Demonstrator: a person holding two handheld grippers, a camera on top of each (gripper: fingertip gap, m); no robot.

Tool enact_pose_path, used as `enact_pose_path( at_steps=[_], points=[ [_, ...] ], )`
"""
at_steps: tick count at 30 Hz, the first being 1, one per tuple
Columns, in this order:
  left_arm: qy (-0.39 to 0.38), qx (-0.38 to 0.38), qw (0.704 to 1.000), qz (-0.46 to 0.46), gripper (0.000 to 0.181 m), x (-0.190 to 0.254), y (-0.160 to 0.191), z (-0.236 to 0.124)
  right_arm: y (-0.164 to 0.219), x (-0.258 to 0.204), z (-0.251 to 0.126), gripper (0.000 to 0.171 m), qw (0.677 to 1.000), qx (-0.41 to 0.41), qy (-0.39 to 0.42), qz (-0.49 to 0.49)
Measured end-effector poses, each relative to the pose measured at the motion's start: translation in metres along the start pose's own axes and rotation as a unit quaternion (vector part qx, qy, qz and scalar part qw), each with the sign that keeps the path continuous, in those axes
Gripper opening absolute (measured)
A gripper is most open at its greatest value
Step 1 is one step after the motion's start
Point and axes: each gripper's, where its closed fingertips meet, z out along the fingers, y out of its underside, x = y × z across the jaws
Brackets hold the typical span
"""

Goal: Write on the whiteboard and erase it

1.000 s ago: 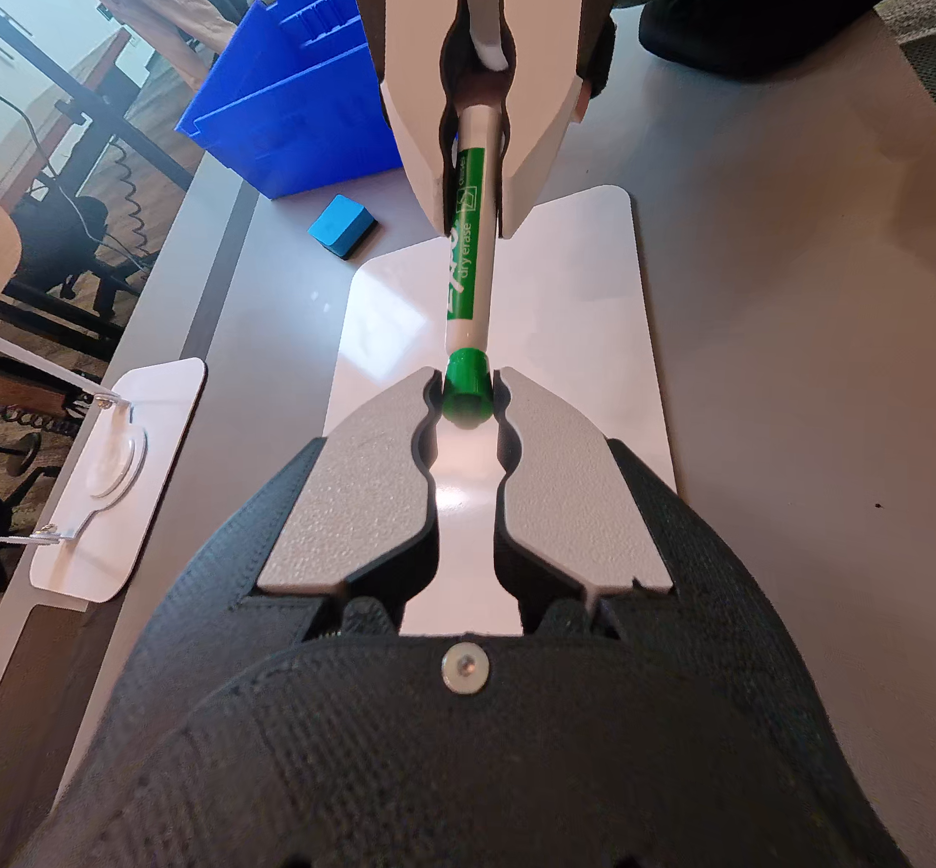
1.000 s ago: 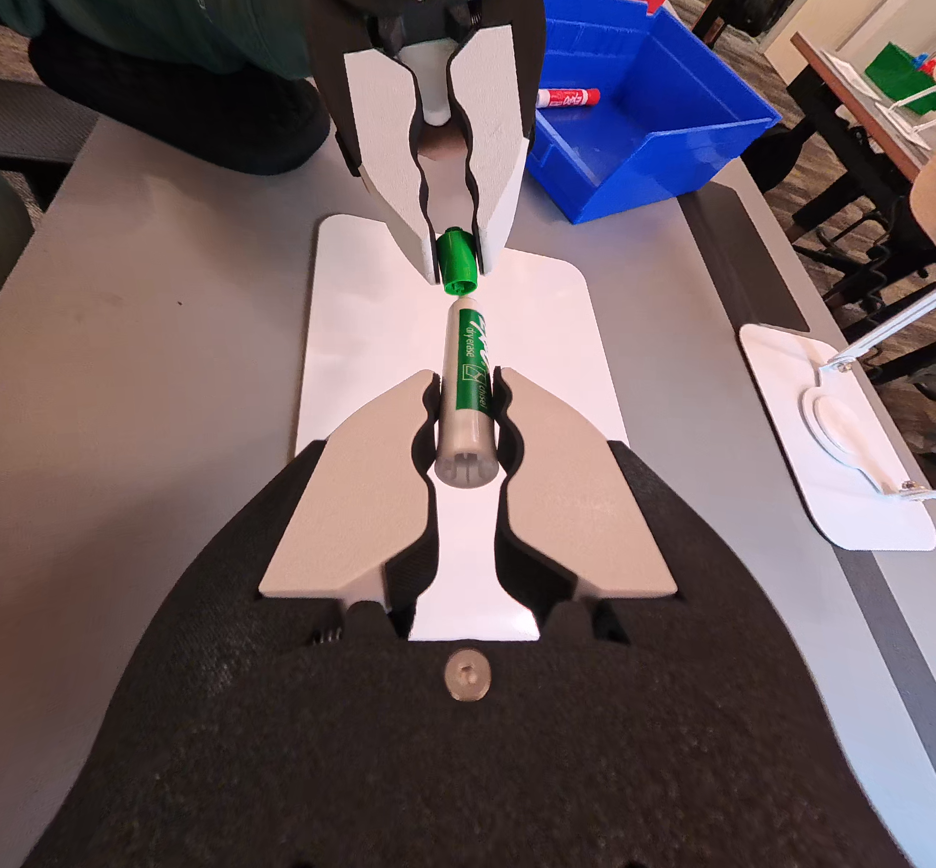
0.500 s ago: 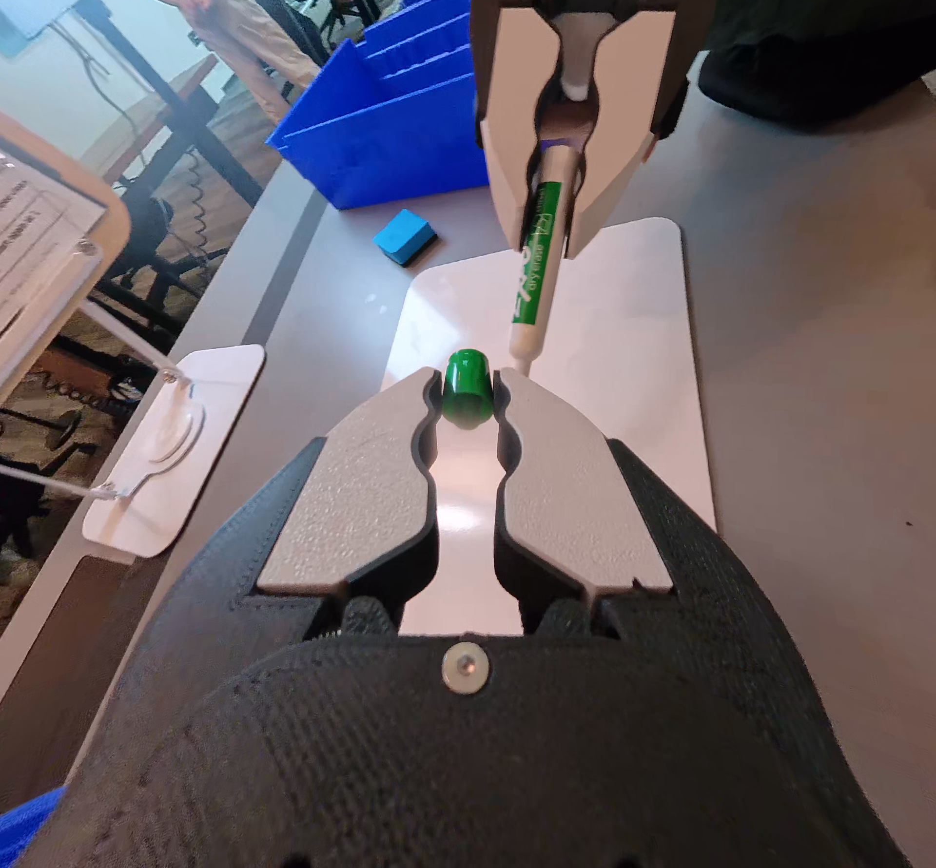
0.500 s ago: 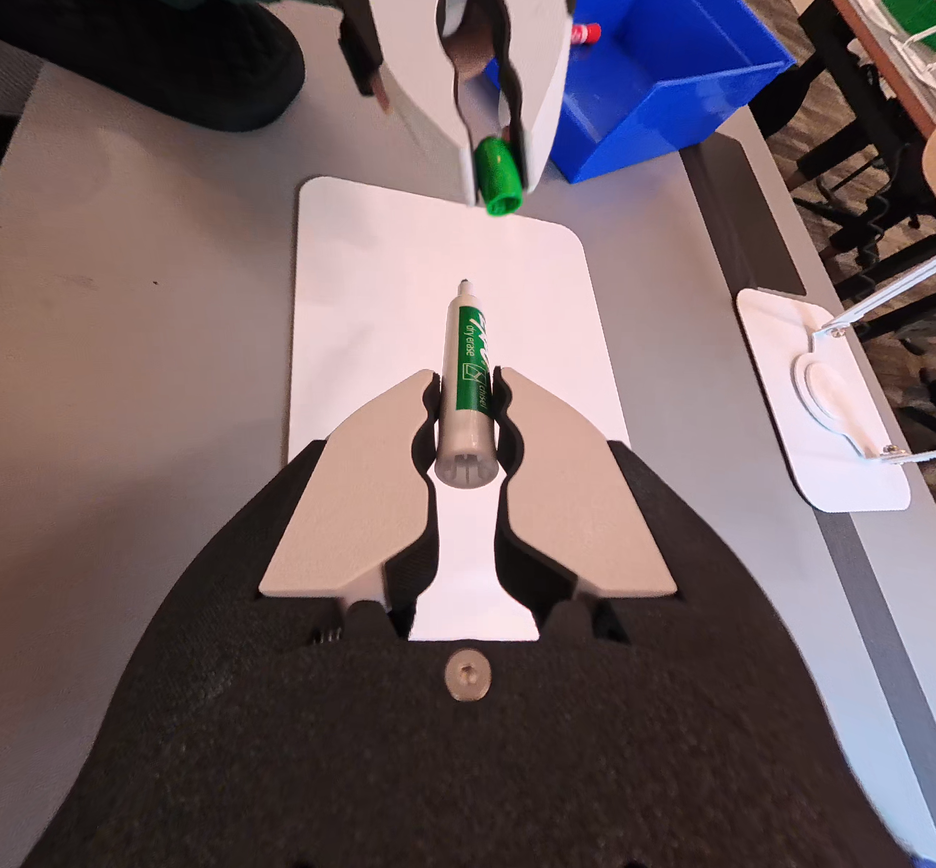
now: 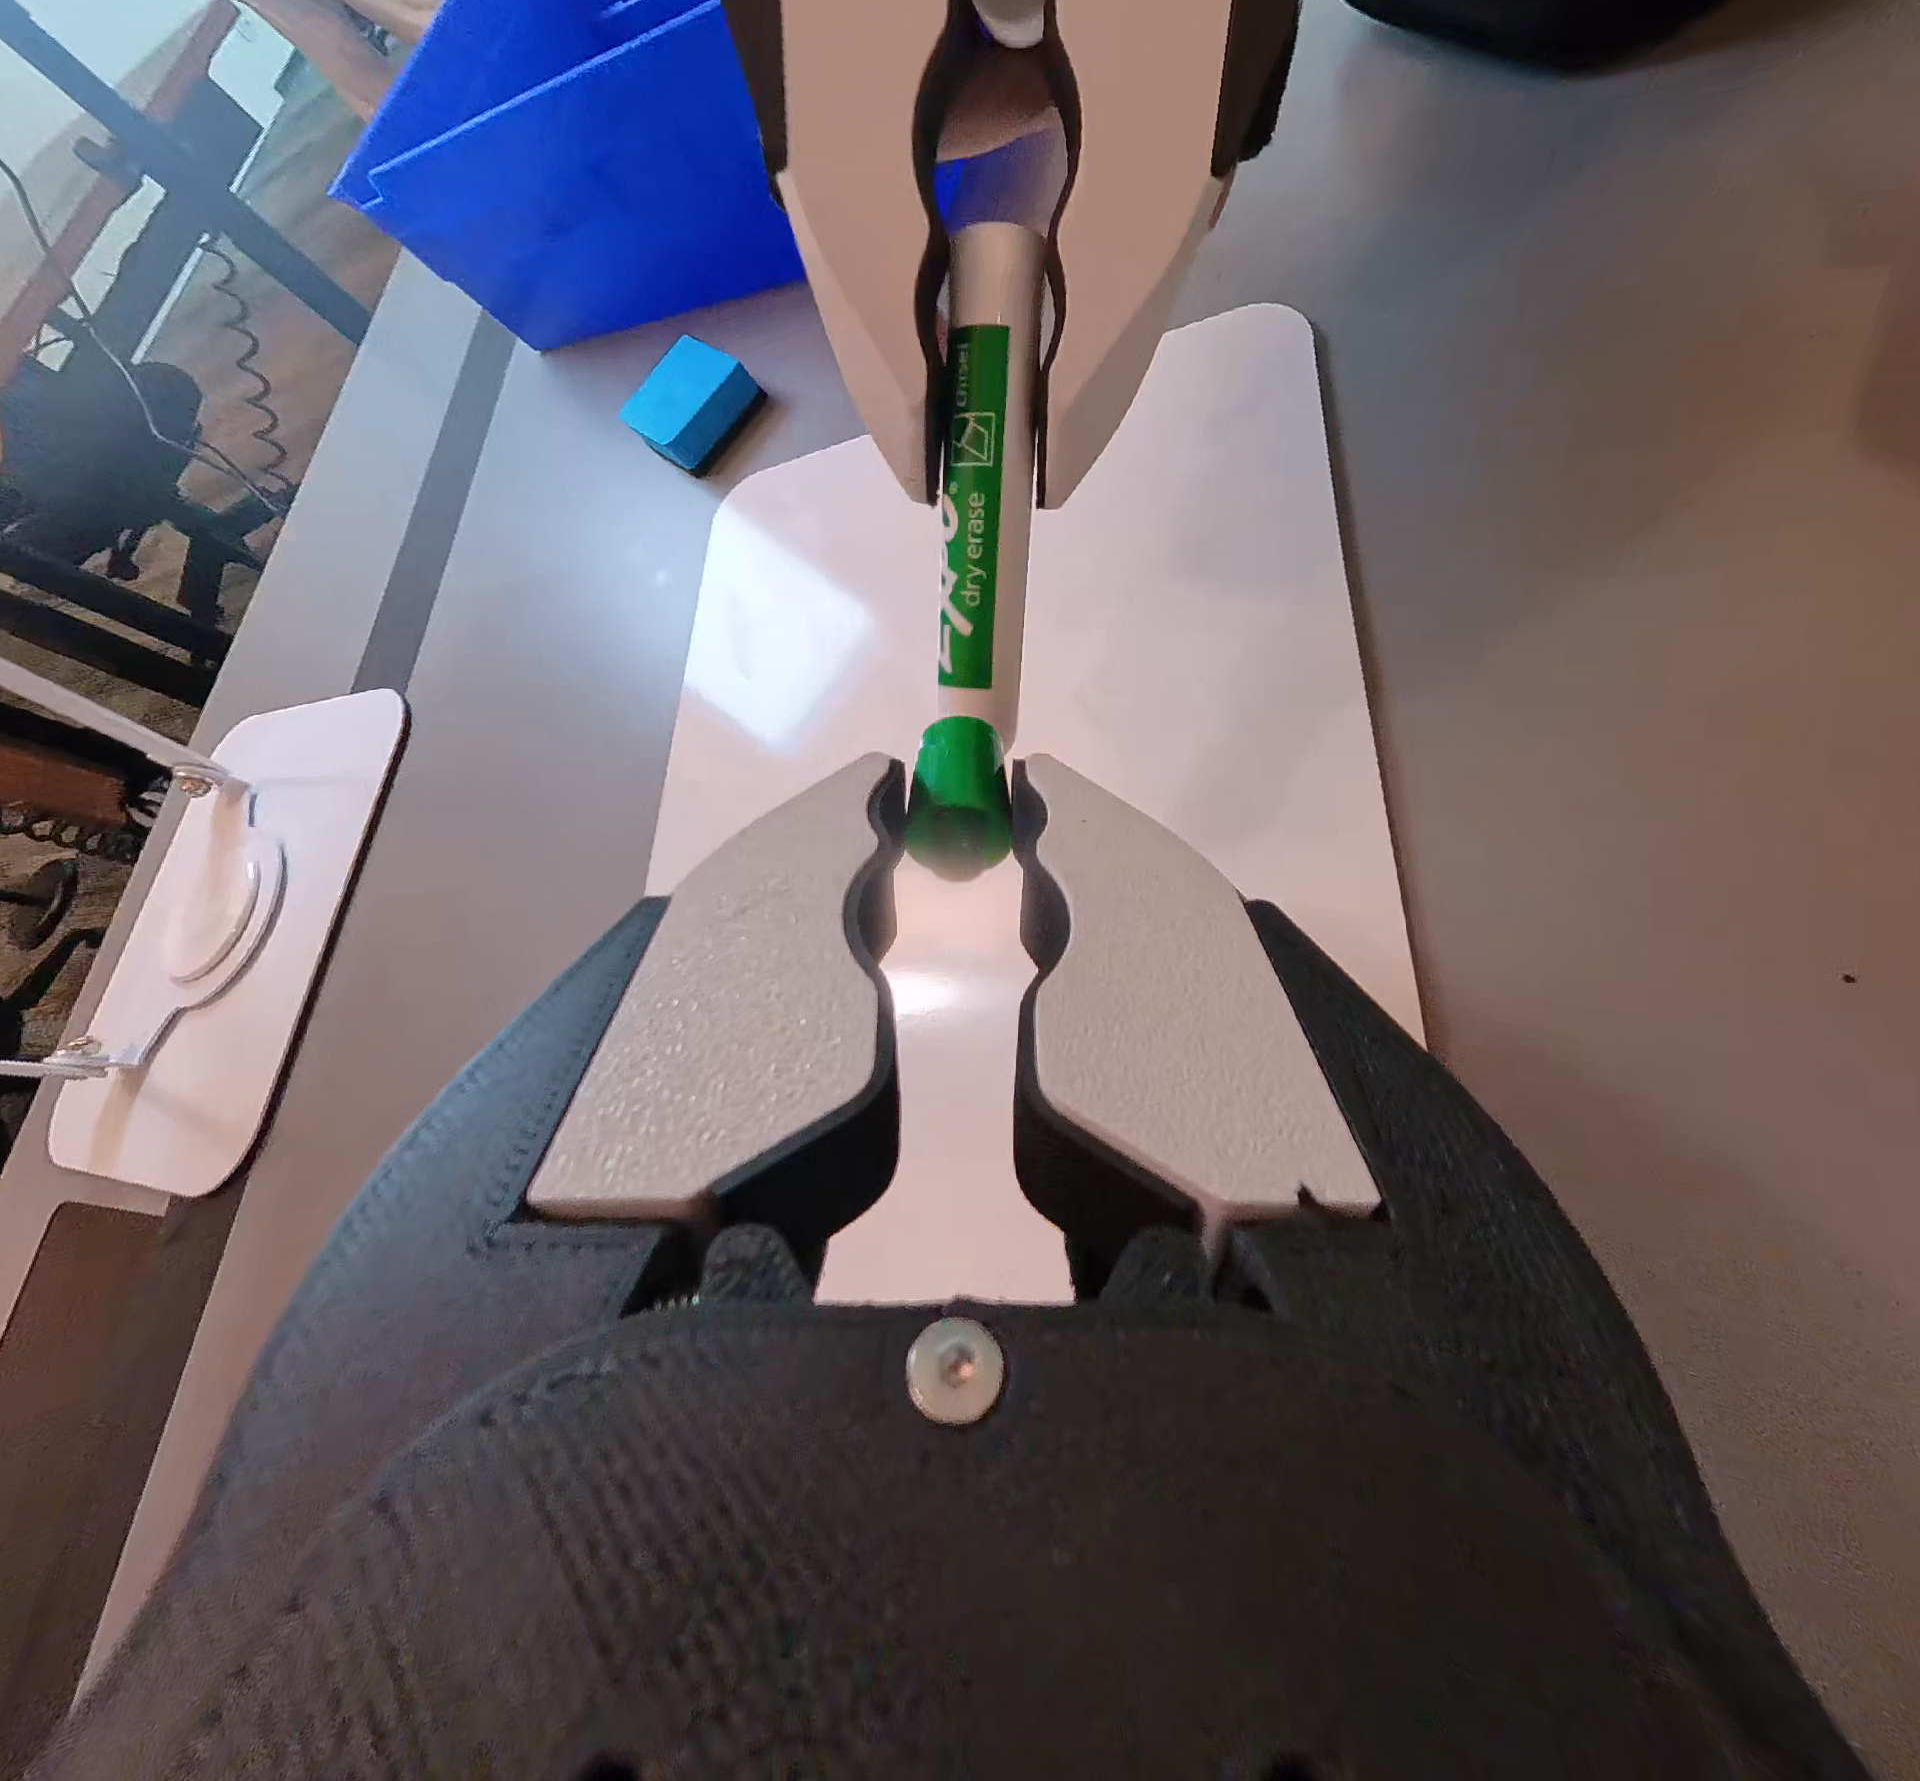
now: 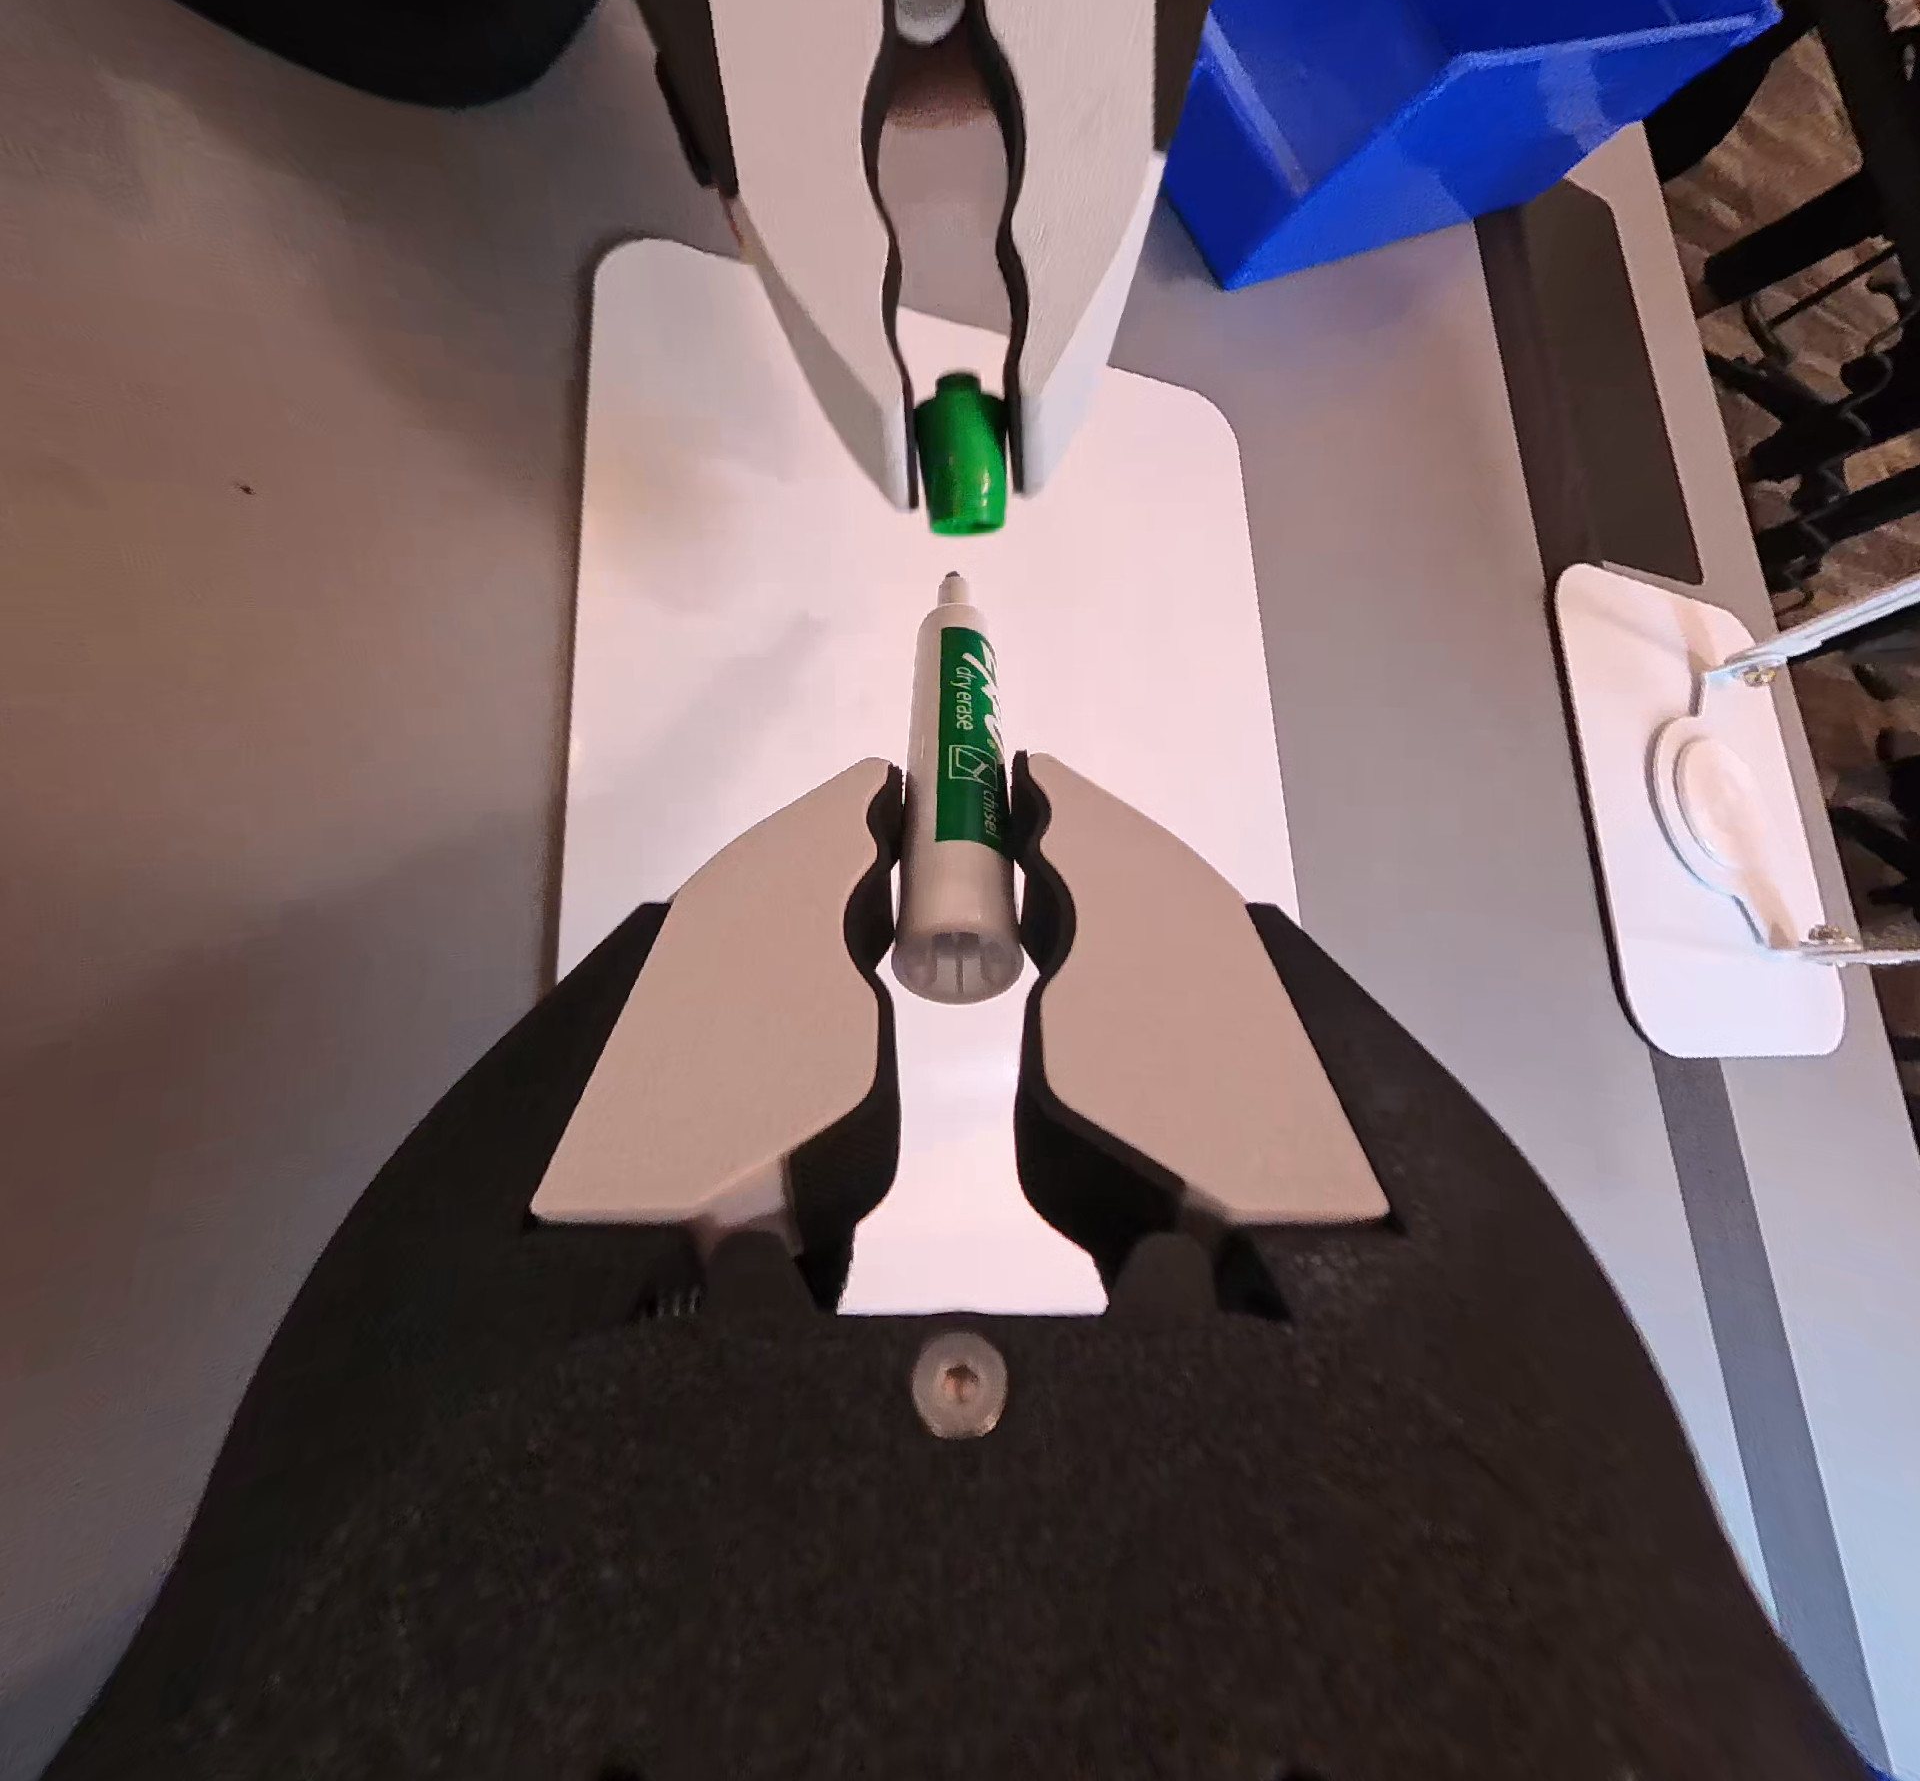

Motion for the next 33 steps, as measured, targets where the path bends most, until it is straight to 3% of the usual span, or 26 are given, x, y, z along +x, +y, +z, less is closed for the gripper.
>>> enact_pose_path(
  at_steps=[9,11,12,33],
  points=[
    [0.004,0.004,1.0,0.004,0.02,0.006,-0.005,0.009,-0.031,-0.003,-0.012,0.018,0.994,0.102,-0.008,0.021],
    [0.011,0.011,1.0,0.003,0.02,0.01,-0.008,0.011,-0.034,-0.002,-0.013,0.017,0.995,0.102,0.002,0.008],
    [0.013,0.012,1.0,0.001,0.02,0.011,-0.009,0.012,-0.035,-0.002,-0.014,0.004,0.995,0.104,0.007,0.002],
    [0.019,0.021,1.0,-0.002,0.02,0.016,-0.013,0.013,-0.047,0.005,-0.025,0.004,0.986,0.162,0.028,0.023]
  ],
)
